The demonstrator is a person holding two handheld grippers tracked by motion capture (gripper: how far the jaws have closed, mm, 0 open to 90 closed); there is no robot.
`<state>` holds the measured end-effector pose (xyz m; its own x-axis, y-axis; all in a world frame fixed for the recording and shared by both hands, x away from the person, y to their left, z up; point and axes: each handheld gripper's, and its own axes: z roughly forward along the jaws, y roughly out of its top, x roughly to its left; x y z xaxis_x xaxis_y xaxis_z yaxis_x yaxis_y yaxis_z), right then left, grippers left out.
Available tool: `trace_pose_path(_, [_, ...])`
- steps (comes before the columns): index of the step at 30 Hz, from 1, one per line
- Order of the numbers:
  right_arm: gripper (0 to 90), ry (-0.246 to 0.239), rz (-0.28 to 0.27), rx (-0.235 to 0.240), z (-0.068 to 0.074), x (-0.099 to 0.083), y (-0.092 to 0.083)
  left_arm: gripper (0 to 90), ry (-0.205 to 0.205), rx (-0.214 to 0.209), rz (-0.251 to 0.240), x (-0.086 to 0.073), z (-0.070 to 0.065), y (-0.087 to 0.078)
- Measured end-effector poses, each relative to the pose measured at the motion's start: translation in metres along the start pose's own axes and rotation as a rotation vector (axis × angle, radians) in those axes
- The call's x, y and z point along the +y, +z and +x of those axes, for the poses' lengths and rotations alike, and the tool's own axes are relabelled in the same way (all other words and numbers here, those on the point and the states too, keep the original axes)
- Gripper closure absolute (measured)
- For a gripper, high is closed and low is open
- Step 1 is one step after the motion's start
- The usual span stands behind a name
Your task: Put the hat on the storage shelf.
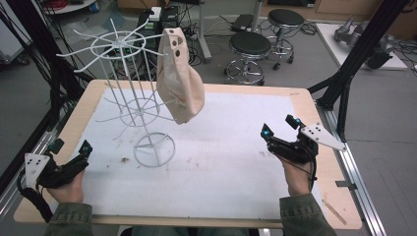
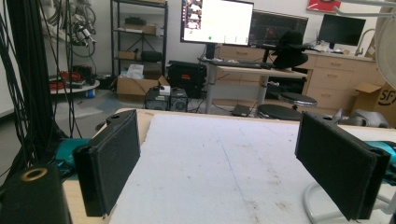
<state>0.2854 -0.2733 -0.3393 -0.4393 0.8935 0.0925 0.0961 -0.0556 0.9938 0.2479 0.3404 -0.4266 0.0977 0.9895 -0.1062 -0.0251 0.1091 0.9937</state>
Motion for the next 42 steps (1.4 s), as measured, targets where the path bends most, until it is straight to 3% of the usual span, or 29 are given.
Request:
trace_pose_path(13, [11.2,0.044,0.105,-0.087,-0.012,-0.037,-0.024,14.3,0.002,-0.005,0.002,0.000,-0.002,0.001])
trace_pose_path(25, [11.1,0.052,0.101,-0.153,-0.015,-0.063,-0.031,14.3,-0.002,-0.003,-0.002,0.000,-0.002,0.000])
trace_pose_path(29, [11.1,0.053,0.095,-0.203,-0.015,-0.072,-0.035,14.3,0.004,-0.005,0.004,0.000,-0.002,0.000])
trace_pose_path(34, [11.1,0.027,0.099,-0.245,-0.014,-0.073,-0.036,14.3,0.005,-0.007,0.008,-0.001,-0.003,0.001])
trace_pose_path(39, [11.2,0.010,0.153,-0.278,-0.008,-0.077,-0.034,14.3,-0.002,-0.014,0.008,-0.002,-0.004,0.001])
trace_pose_path(42, [11.1,-0.007,0.138,-0.274,-0.005,-0.077,-0.034,14.3,-0.005,-0.019,0.014,-0.003,-0.005,0.002])
